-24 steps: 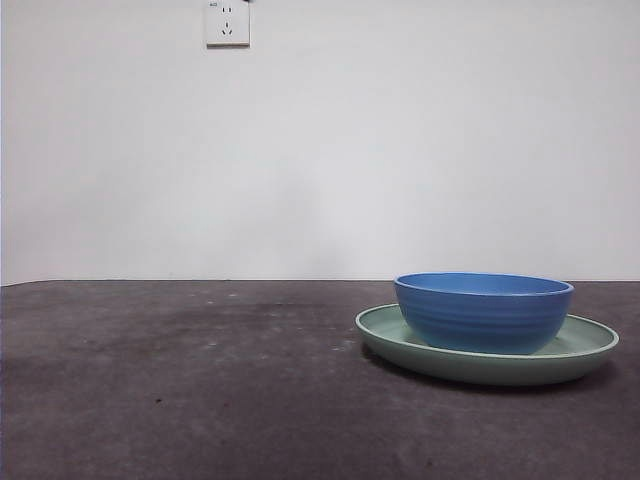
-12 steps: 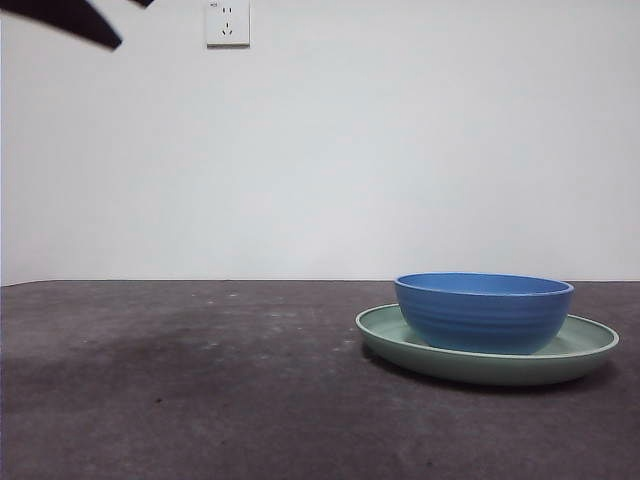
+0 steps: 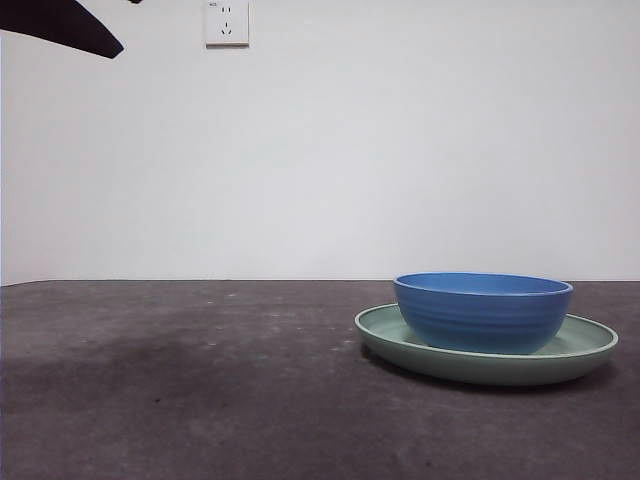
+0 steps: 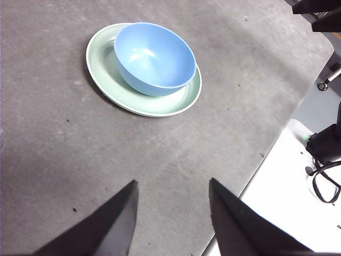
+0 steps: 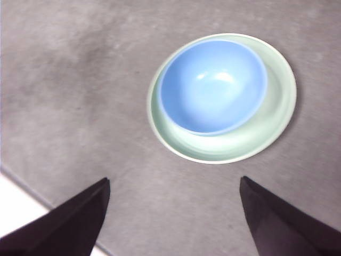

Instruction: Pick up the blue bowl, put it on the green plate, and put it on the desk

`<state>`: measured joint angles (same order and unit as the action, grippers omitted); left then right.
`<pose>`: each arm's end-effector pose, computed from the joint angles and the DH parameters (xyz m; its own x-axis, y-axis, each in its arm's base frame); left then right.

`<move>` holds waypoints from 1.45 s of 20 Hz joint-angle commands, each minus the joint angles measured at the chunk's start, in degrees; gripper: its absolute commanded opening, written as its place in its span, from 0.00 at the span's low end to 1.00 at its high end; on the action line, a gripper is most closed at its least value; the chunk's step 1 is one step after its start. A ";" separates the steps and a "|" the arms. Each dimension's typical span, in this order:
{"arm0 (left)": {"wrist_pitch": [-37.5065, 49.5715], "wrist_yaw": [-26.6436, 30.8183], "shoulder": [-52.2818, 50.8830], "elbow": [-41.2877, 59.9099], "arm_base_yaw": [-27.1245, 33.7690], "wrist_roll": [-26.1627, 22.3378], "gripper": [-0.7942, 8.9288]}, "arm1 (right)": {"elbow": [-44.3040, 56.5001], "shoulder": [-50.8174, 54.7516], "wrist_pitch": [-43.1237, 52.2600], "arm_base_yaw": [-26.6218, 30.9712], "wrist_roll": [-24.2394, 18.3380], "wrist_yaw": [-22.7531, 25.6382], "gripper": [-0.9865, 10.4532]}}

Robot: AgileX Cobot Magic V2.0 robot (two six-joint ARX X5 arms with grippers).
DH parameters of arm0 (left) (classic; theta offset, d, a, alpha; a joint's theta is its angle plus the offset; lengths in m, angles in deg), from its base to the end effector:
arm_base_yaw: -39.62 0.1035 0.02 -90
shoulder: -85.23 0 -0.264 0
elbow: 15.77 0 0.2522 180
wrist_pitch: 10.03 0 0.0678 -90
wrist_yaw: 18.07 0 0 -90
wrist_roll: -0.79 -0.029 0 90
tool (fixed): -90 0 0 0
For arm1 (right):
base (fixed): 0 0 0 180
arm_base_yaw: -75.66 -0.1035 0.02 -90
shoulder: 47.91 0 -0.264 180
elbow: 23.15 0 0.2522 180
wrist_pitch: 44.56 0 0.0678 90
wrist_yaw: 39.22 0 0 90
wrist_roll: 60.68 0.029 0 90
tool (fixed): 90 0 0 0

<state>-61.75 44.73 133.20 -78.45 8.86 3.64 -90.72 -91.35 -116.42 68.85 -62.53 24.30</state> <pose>0.1324 -0.0942 0.3073 0.3765 -0.7560 -0.5354 0.7419 0.5922 -0.3145 0.1191 0.0273 0.3187 0.5449 0.5141 -0.6624 -0.4274 0.8499 0.3081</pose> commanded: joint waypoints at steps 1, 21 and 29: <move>0.31 -0.31 0.33 -0.37 -0.22 -0.68 0.31 | -0.92 -0.87 0.26 -0.22 4.13 6.34 0.43; 0.24 -0.31 0.33 -0.37 -0.22 -0.90 0.31 | -0.83 -46.29 28.11 6.14 5.97 3.39 0.35; 0.26 -0.28 0.33 -0.37 -0.22 -0.87 0.31 | -0.83 -52.48 32.41 6.08 5.97 0.87 0.20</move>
<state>-61.75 44.73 133.20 -78.45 8.86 3.25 -90.72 -142.65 -84.47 74.97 -57.19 25.41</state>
